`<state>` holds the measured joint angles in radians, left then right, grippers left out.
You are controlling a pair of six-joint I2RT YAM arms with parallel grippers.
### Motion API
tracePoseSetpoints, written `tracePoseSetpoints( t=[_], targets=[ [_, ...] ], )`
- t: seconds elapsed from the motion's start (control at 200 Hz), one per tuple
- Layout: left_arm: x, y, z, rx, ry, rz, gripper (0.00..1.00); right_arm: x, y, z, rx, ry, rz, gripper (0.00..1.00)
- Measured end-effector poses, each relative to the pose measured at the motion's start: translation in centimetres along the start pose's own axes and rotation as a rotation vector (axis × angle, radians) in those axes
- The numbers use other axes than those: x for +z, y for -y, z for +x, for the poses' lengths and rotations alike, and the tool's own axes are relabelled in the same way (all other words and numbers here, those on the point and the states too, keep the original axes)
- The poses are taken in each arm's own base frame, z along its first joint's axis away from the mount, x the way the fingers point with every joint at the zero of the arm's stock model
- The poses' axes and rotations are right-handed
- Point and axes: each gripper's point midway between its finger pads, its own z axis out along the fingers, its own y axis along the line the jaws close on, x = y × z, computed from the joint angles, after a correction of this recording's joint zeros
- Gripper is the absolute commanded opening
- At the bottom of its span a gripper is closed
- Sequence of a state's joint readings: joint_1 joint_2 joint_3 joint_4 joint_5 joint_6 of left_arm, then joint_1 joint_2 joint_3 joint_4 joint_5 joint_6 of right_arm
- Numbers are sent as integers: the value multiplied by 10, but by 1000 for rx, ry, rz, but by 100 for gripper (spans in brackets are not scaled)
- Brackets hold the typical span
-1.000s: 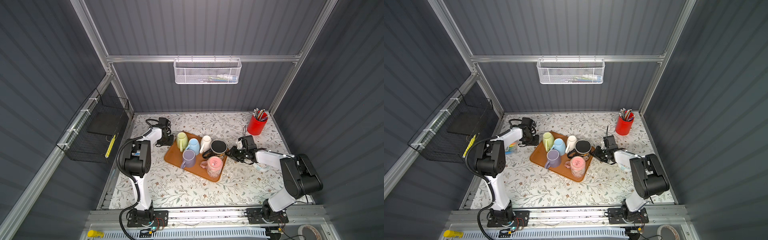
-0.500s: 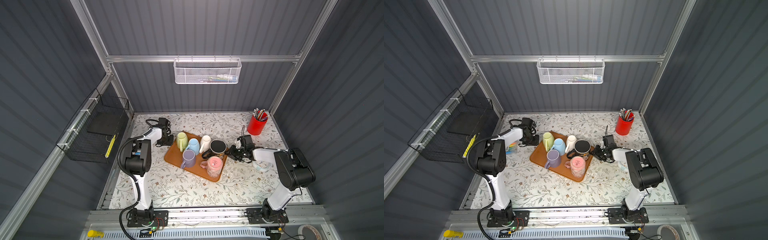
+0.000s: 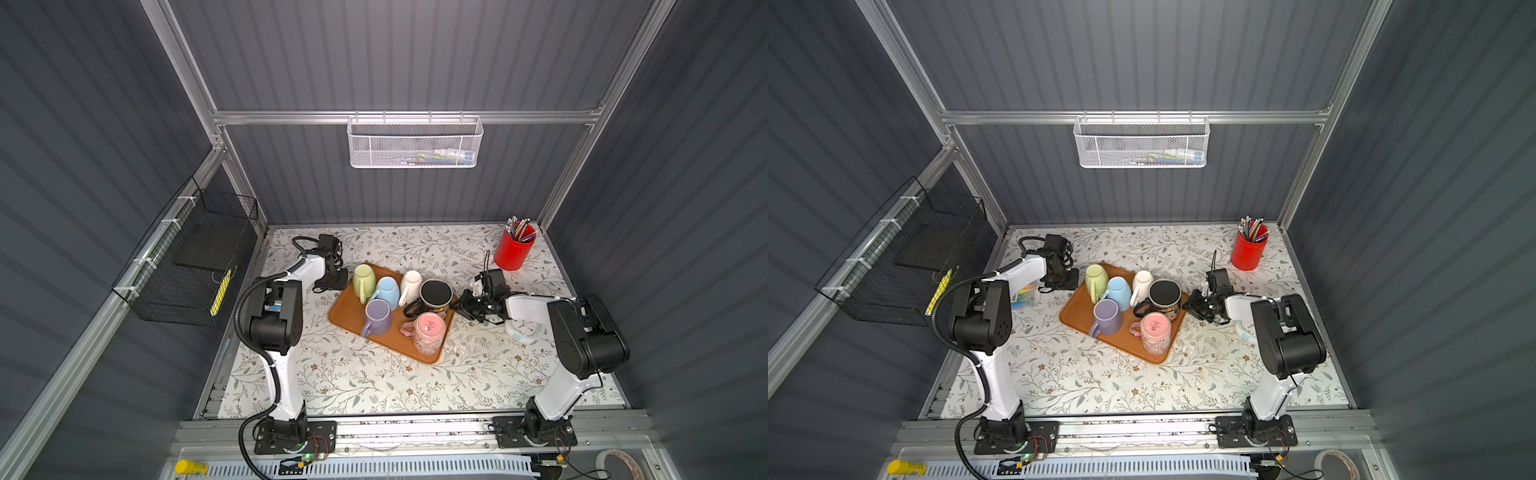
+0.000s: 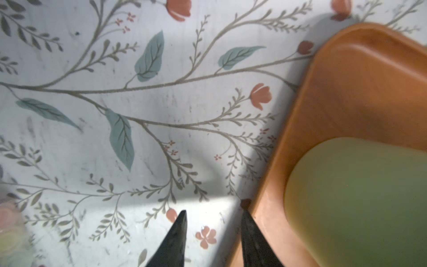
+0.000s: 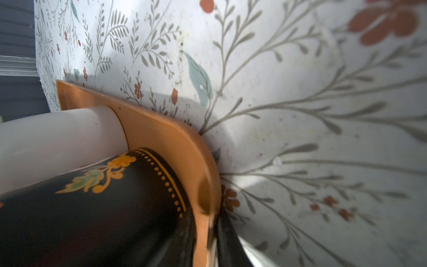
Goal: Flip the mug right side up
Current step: 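Slide the tray with both grippers toward the robot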
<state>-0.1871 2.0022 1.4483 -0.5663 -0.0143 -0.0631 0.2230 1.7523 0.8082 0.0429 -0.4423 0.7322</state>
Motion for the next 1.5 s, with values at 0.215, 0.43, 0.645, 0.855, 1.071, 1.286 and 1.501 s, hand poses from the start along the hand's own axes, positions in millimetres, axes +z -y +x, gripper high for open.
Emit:
tracePoseSetpoints(
  t=[0.215,0.43,0.645,0.855,1.071,1.286,1.501],
  targets=[
    [-17,13,-7,36,36,53,38,0,1,0,6,-6,8,16],
    [-16,19,-1,47,12,90,37,4,-1,-4,-4,-3,2,15],
    [-2,20,7,49,-28,95,33,4,-1,-5,-8,-4,3,15],
    [13,14,18,49,-76,67,29,4,-1,-5,-11,-12,8,14],
    [14,10,19,48,-79,45,22,4,-1,-4,-10,-18,13,13],
    [14,11,16,74,-68,46,3,4,-1,-5,-13,-25,21,10],
    [13,14,18,104,-38,46,0,7,-3,-12,-27,-18,23,8]
  ],
)
